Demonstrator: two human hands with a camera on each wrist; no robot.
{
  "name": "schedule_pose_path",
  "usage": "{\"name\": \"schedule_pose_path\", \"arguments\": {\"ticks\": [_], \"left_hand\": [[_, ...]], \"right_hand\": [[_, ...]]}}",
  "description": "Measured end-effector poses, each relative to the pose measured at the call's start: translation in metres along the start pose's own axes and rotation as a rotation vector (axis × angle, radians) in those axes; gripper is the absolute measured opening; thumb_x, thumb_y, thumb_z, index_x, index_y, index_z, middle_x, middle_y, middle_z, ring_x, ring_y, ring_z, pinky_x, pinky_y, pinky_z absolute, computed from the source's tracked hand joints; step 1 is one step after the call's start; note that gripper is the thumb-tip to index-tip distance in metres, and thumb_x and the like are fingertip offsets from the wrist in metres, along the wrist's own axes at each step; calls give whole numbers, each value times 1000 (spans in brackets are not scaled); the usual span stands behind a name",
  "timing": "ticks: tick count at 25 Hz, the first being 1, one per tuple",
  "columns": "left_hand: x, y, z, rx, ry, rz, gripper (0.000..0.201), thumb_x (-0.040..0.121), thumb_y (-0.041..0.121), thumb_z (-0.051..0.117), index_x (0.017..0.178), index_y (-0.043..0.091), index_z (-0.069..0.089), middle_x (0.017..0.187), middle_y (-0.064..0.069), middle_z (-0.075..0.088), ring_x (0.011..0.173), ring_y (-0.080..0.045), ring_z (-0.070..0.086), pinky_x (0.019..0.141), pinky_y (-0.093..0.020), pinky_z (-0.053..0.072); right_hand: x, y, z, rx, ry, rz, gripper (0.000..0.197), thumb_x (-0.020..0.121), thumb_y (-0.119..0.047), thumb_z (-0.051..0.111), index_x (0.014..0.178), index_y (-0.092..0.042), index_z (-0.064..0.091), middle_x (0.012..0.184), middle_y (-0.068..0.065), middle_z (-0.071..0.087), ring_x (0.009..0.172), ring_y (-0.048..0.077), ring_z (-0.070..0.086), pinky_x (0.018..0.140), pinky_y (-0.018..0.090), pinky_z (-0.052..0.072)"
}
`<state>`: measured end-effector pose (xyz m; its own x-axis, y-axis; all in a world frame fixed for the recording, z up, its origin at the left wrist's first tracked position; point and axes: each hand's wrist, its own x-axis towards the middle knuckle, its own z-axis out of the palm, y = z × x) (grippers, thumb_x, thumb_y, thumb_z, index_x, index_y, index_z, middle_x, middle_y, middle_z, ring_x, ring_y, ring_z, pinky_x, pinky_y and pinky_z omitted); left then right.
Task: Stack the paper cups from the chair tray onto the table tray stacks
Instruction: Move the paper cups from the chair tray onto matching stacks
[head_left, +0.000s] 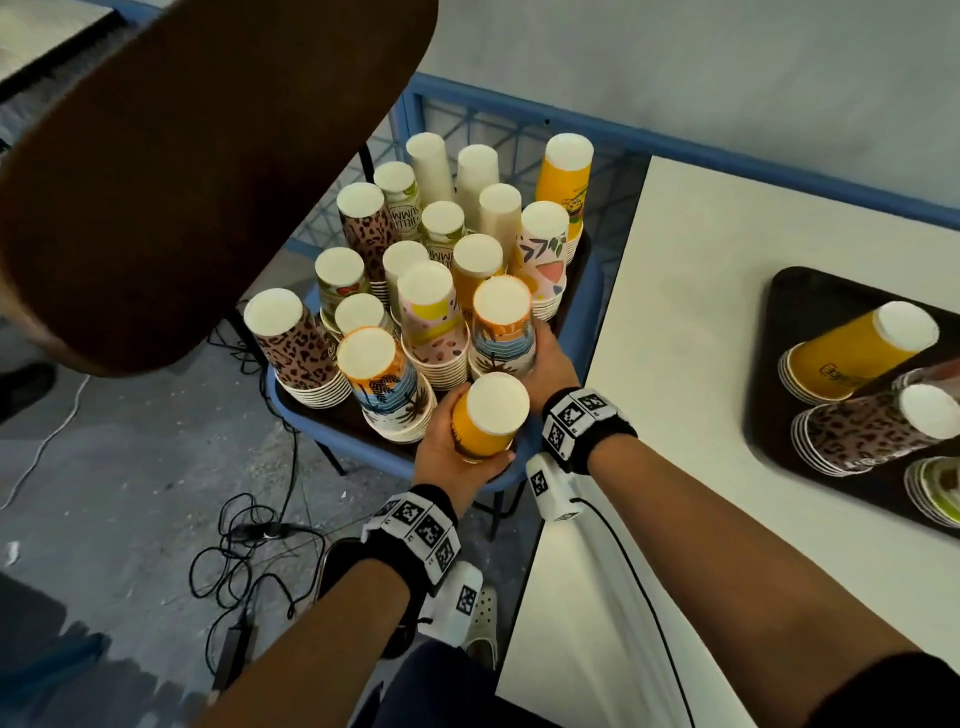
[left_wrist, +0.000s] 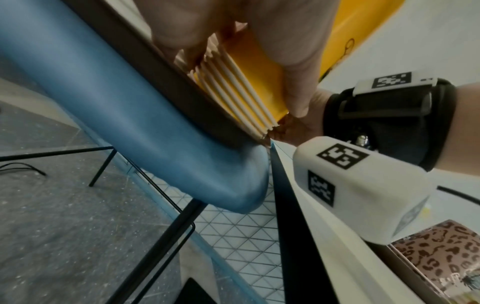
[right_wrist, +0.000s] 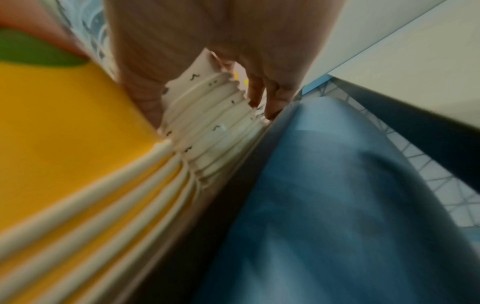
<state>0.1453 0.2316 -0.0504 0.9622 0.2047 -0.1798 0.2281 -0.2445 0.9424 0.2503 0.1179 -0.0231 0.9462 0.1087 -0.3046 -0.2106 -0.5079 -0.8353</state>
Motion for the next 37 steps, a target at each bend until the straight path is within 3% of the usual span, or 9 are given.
{"name": "schedule_pose_path", "arguments": {"ticks": [5,7,10,14,17,23,31,35,37], "left_hand": [[-4,-2,-2,-41,34,41,80,48,28,82,112,49,41,120,16,54,117,-12,51,98,-23,42],[-7,0,-5,-147,37,-13,81,44,32,81,115,43,44,121,7,57,117,-16,54,99,-29,46],[-11,11,-10,-250,-15,-56,86,46,10,84,122,20,44,116,2,58,102,-10,57,83,-10,49],[-18,30,-7,-190,-104,-16,104,38,31,78,131,9,40,118,-3,55,107,-17,55,86,-21,47],[-30,52,12,-206,-115,18,108,33,36,75,132,10,38,110,4,57,93,5,59,76,-6,49],[-65,108,102,-301,-244,65,82,46,0,83,115,21,43,101,3,61,78,3,65,64,-8,53],[-95,175,219,-379,-356,89,68,55,-5,76,106,28,46,105,2,61,91,-9,62,78,-27,56],[-88,209,253,-394,-275,153,75,52,2,76,117,20,43,106,3,61,90,-6,61,77,-22,56],[-76,224,267,-364,-221,183,80,59,-7,79,125,13,39,110,-3,59,91,-6,60,81,-25,53]], "right_hand": [[0,-4,3,-7,45,-67,102,45,-32,88,131,-11,37,127,16,38,121,29,47,108,39,37],[-3,-3,1,21,88,-87,98,49,-26,90,131,-13,37,126,14,37,121,27,46,108,38,38],[-18,4,-5,134,145,-79,91,51,-19,87,127,-16,37,125,11,46,115,24,53,103,42,45],[-50,9,-38,246,189,-51,81,61,-7,81,127,-16,36,106,-1,57,96,15,58,87,26,49],[-80,23,-72,288,257,-72,80,62,-4,80,126,-18,35,104,-3,57,93,12,58,74,8,46],[-150,68,-176,379,371,-171,76,58,10,79,107,-35,42,101,-15,59,84,-19,59,73,-1,44],[-217,127,-309,395,644,-118,78,60,4,79,125,-16,41,102,-12,57,88,-8,56,73,-1,44],[-222,152,-375,398,835,-96,76,63,2,78,128,-9,39,113,0,56,102,14,55,94,29,44],[-218,161,-408,384,911,-64,78,64,-1,79,129,-7,38,118,4,56,105,15,53,95,29,41]]}}
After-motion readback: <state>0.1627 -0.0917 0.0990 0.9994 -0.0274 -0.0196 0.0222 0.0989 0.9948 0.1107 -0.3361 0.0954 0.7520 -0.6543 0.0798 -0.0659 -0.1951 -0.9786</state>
